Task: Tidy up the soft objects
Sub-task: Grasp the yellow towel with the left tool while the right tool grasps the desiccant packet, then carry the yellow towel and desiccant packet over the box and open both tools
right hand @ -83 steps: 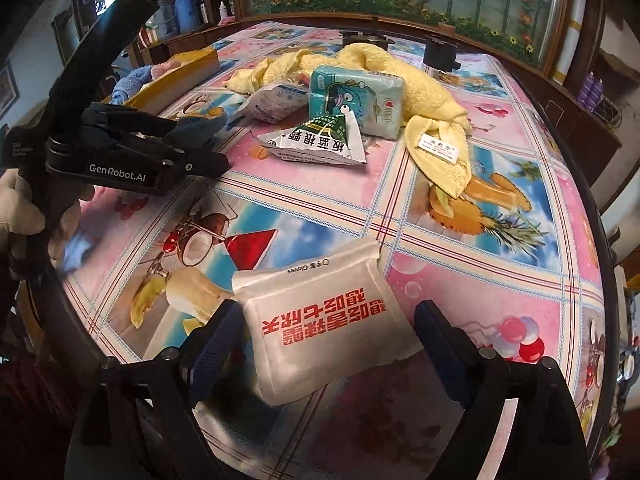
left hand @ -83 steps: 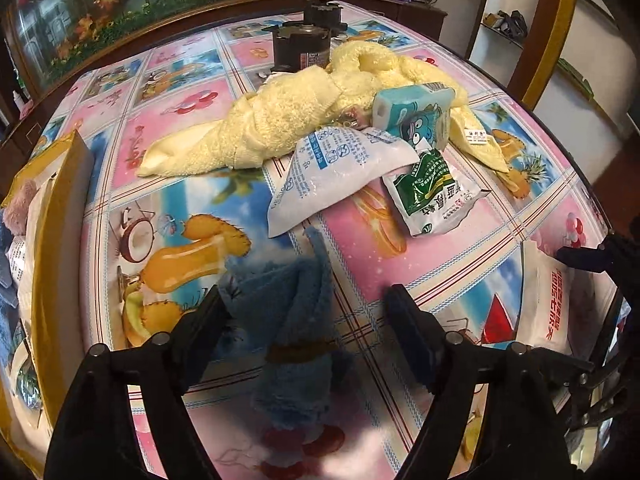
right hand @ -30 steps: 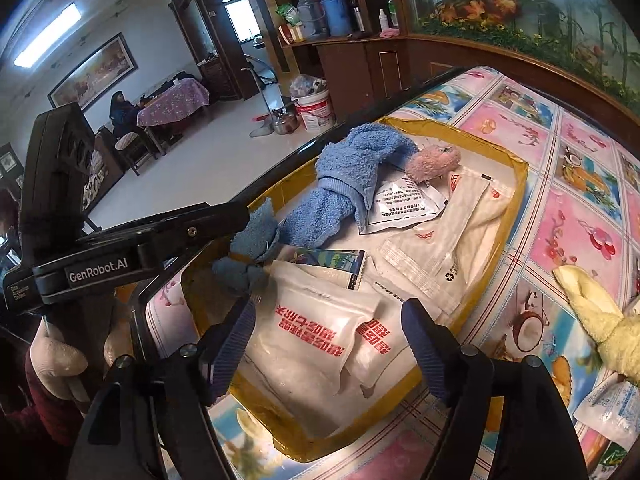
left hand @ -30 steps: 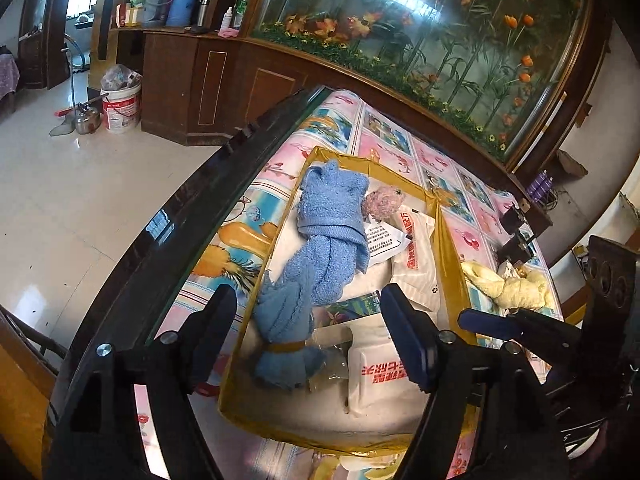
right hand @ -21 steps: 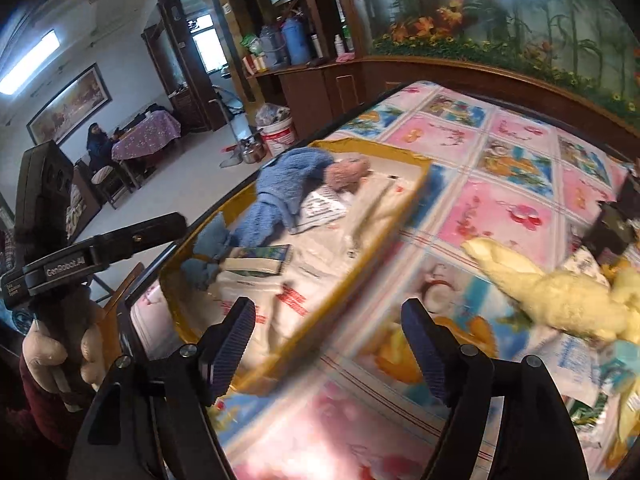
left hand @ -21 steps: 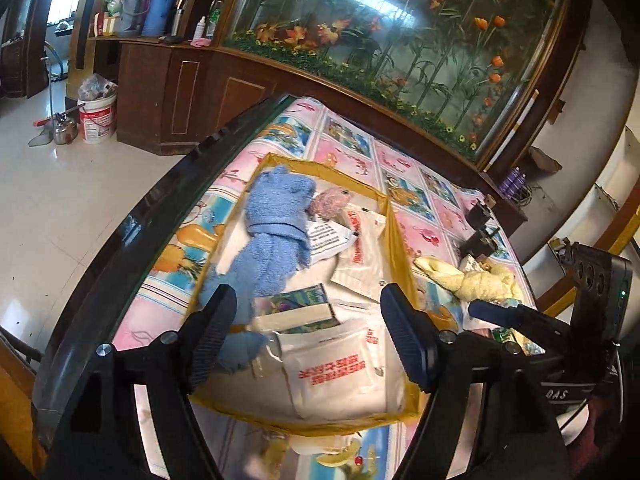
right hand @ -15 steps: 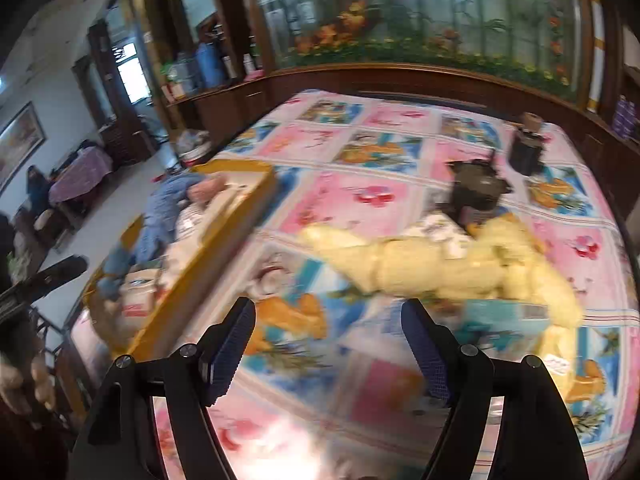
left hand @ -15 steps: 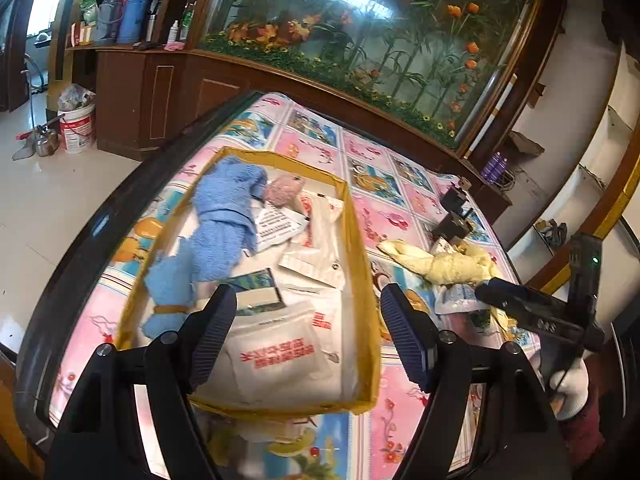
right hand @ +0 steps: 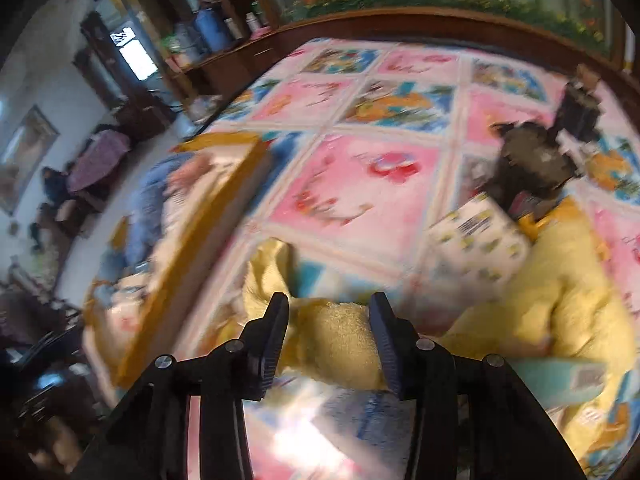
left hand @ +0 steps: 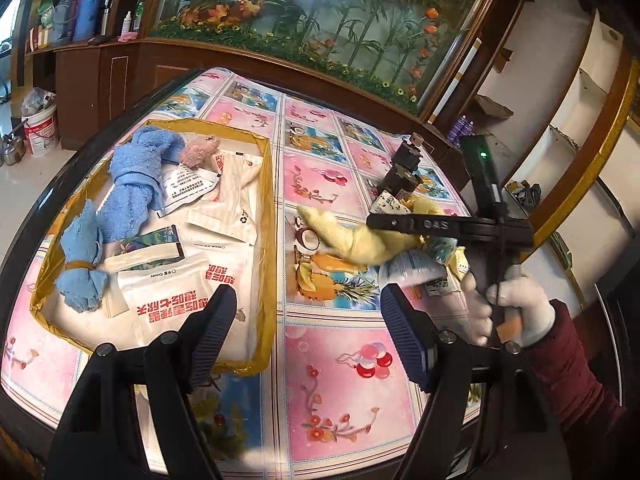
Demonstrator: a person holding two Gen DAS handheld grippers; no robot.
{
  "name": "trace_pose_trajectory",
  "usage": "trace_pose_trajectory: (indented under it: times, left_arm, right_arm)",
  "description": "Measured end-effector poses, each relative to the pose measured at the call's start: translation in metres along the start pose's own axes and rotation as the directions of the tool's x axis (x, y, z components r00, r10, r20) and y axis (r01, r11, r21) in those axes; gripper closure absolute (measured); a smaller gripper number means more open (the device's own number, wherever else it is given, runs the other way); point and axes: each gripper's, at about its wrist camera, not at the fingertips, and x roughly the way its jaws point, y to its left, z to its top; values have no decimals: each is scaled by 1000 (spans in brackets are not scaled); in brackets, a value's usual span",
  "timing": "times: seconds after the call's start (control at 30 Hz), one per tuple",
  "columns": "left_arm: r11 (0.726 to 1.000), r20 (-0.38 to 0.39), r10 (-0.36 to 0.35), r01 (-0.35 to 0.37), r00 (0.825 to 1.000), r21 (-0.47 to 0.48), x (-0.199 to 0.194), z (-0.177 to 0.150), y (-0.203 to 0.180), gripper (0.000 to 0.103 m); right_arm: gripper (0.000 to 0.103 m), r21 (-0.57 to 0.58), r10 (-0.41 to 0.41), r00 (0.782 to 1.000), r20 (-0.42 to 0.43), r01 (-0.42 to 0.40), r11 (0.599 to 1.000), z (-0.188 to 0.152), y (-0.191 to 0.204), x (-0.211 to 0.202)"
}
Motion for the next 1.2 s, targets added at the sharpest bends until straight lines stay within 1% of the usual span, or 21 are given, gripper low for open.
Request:
trace_pose_trajectory:
  times: [0.03,0.07,0.1,0.13,0.2,0.23,0.27,0.3,0.4,0.5,0.57,0.63,0.73,0.8,0.83,0.87,0.9,0.93,0.97,1.1,1.2]
  left_arm:
    - [1000,-4,1,-1,1000,3,1,0,-1,29]
    - [1000,-8,0,0,1000,5,3,0,-2,29]
    - [1000,-13,-4,4,1000,8,5,-1,-5,29]
    - [1000,-22,-8,8,1000,13,8,-1,-8,29]
    - [999,-47,-16,17,999,27,16,-4,-14,29]
    - [999,-62,-21,24,998,39,21,-6,-19,29]
    - [998,-76,-25,29,997,56,26,-8,-24,29]
    - [996,-89,-26,33,996,82,31,-11,-30,29]
    - [979,-132,2,25,991,201,50,-16,-52,29]
    - [945,-174,56,4,983,328,72,-21,-69,29]
    - [926,-205,77,7,976,378,88,-23,-75,29]
    - [923,-248,78,24,966,384,104,-23,-75,29]
    - [912,-280,100,24,955,410,118,-27,-83,29]
    - [912,-305,89,46,948,408,122,-32,-85,29]
    - [913,-322,73,67,944,401,124,-34,-86,33]
    - [910,-316,71,69,946,410,121,-36,-88,36]
    - [908,-326,63,81,943,411,120,-37,-89,42]
    - [909,-335,51,95,941,407,117,-38,-90,44]
    - [909,-337,43,103,941,403,114,-38,-90,44]
    - [908,-313,36,100,949,408,104,-35,-92,44]
    - [909,-304,59,75,951,410,111,-31,-92,32]
  right_arm:
    - [59,-12,98,995,-27,-99,995,-10,7,-6]
    - [59,-26,165,986,-39,-166,986,-21,13,-13]
    - [59,-45,179,983,-32,-180,983,-30,16,-23]
    - [57,-60,154,988,-9,-155,986,-39,18,-32]
    - [48,-68,50,997,53,-47,997,-54,13,-48]
    - [47,-68,-3,997,80,9,998,-62,9,-55]
    - [46,-62,-35,995,93,41,997,-69,5,-59]
    - [46,-54,-43,995,91,48,997,-75,0,-61]
    - [46,-42,-38,997,67,41,998,-93,-8,-60]
    - [45,-49,-35,999,39,36,998,-105,-9,-57]
    - [45,-41,-12,1000,25,13,999,-112,-11,-54]
    - [45,-44,7,1000,17,-6,999,-118,-8,-50]
    - [46,-53,27,1000,6,-27,998,-122,-5,-40]
    - [55,-62,33,999,7,-32,998,-124,-3,-38]
    - [57,-63,39,999,11,-38,997,-126,-3,-39]
    - [59,-63,39,999,16,-38,997,-127,-3,-40]
    - [60,-65,34,999,20,-33,997,-129,-4,-41]
    - [60,-67,24,999,21,-23,998,-130,-5,-43]
    - [60,-67,15,1000,21,-14,998,-133,-7,-45]
    - [60,-45,-11,1000,26,12,999,-142,-20,-58]
    - [56,-18,-33,999,37,33,999,-147,-29,-65]
